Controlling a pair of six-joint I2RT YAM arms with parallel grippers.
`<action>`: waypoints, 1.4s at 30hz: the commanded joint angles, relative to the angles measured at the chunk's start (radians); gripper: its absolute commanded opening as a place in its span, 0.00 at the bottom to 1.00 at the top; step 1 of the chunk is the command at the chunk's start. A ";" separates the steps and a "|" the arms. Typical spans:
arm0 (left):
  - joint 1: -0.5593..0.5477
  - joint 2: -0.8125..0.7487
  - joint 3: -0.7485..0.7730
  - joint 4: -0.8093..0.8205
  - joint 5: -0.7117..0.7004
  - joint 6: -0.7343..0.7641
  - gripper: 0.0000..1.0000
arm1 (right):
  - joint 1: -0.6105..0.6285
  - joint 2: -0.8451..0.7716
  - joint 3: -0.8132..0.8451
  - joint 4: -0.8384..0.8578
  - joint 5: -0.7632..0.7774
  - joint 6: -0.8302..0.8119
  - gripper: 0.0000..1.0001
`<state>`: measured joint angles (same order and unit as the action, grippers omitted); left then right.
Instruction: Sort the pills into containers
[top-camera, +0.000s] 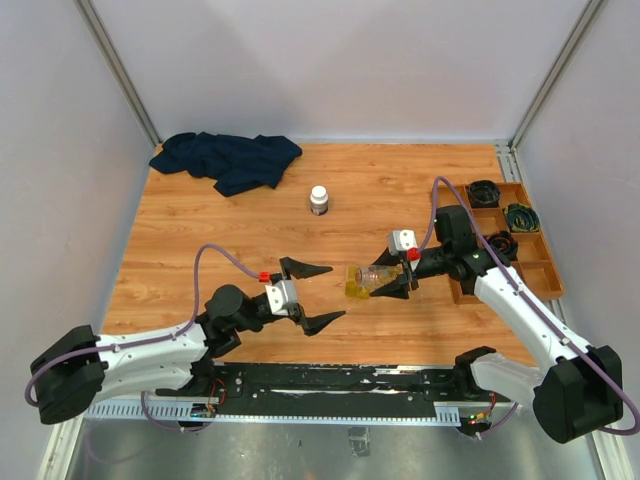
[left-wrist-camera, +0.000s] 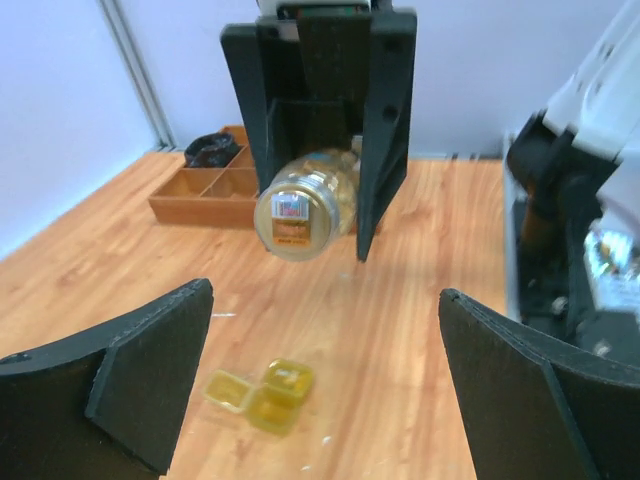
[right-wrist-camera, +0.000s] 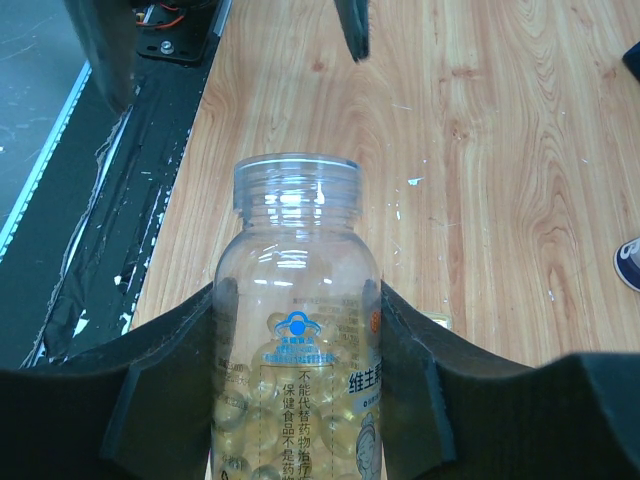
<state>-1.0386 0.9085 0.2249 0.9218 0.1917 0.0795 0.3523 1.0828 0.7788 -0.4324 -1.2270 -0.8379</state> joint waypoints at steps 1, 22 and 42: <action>0.085 0.094 0.060 0.071 0.276 0.235 0.99 | 0.004 -0.004 0.023 -0.006 -0.027 -0.007 0.01; 0.143 0.355 0.259 0.065 0.372 0.181 0.63 | 0.004 -0.011 0.025 -0.011 -0.035 -0.010 0.01; 0.140 0.345 0.276 0.080 0.249 -0.261 0.15 | 0.002 -0.010 0.024 -0.012 -0.032 -0.010 0.00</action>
<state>-0.8997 1.2762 0.4732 0.9836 0.5308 0.0746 0.3523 1.0832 0.7788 -0.4408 -1.2282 -0.8383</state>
